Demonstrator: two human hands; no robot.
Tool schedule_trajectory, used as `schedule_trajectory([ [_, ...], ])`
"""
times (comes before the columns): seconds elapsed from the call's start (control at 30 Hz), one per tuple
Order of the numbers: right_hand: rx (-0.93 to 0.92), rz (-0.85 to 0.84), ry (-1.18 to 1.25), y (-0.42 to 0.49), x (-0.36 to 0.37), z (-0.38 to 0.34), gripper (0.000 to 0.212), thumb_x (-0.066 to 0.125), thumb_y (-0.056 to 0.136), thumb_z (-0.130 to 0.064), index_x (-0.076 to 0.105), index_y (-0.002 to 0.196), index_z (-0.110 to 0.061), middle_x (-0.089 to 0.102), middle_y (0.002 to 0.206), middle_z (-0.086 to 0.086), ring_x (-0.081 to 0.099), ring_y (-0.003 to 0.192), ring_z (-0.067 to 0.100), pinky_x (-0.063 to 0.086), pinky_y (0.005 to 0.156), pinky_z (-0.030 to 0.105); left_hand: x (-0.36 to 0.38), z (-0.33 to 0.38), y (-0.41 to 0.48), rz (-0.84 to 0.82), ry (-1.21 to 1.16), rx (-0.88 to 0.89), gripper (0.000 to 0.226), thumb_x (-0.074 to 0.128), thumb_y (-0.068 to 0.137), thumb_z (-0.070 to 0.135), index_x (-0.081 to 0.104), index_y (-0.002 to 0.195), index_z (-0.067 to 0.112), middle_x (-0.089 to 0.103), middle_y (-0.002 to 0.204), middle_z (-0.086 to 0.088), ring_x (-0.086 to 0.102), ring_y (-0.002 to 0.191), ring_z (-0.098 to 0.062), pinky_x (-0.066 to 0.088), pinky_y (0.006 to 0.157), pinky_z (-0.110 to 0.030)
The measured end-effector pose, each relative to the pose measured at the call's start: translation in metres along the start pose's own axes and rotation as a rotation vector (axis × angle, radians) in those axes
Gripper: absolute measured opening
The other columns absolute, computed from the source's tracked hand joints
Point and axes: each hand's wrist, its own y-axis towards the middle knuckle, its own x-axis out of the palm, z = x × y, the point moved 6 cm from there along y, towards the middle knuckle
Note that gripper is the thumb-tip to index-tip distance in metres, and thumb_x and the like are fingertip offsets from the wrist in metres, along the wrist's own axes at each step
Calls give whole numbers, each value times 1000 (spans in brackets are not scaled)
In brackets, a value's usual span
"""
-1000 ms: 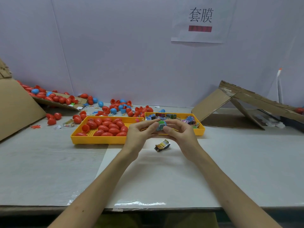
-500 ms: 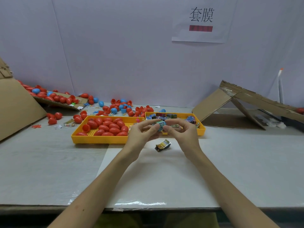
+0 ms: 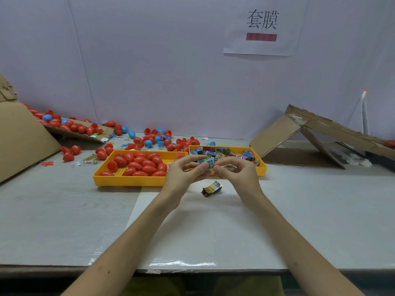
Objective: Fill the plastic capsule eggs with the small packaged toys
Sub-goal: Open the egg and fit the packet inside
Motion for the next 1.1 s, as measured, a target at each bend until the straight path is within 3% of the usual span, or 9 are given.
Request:
schedule_trajectory([
  [0.17, 9, -50, -81, -1, 5, -1, 11, 71, 91, -6, 71, 87, -16, 72, 81, -10, 72, 72, 11, 54, 62, 21, 0, -3, 1, 8, 55, -24, 32, 75, 78, 33, 73, 108, 21, 78, 93, -4, 76, 90, -22, 61, 74, -27],
  [0.3, 22, -95, -123, -2, 9, 1, 12, 63, 97, -5, 66, 90, -15, 67, 87, -5, 71, 79, 11, 53, 62, 24, 0, -5, 2, 0, 116, -30, 25, 74, 86, 29, 71, 109, 20, 78, 94, -2, 76, 90, -17, 60, 73, -26],
  [0.4, 36, -123, -115, -2, 11, 2, 16, 56, 100, -2, 61, 90, -14, 64, 94, 2, 70, 86, 14, 56, 65, 27, 1, -4, 2, -13, 132, -20, 28, 76, 83, 32, 72, 108, 19, 75, 102, -2, 75, 92, -15, 60, 74, -26],
  [0.63, 64, -152, -90, -4, 13, 3, 16, 48, 103, 0, 57, 96, -11, 63, 100, 9, 70, 87, 16, 60, 78, 36, 2, -3, 3, -36, 134, 5, 27, 77, 81, 27, 73, 107, 20, 78, 98, 7, 74, 97, -15, 59, 79, -24],
  [0.9, 75, -149, -32, -4, 13, 5, 15, 46, 104, 0, 58, 96, -6, 66, 105, 14, 74, 89, 23, 60, 77, 28, 3, -3, 2, -54, 132, 8, 20, 73, 88, 17, 72, 106, 25, 78, 101, 7, 74, 99, -14, 60, 85, -26],
  [1.1, 85, -155, -8, -3, 12, 6, 16, 46, 104, 0, 58, 94, -5, 67, 104, 14, 73, 94, 26, 61, 80, 31, 4, -3, 2, -67, 130, -2, 21, 72, 89, 15, 72, 107, 26, 77, 105, 5, 74, 101, -16, 60, 85, -28],
])
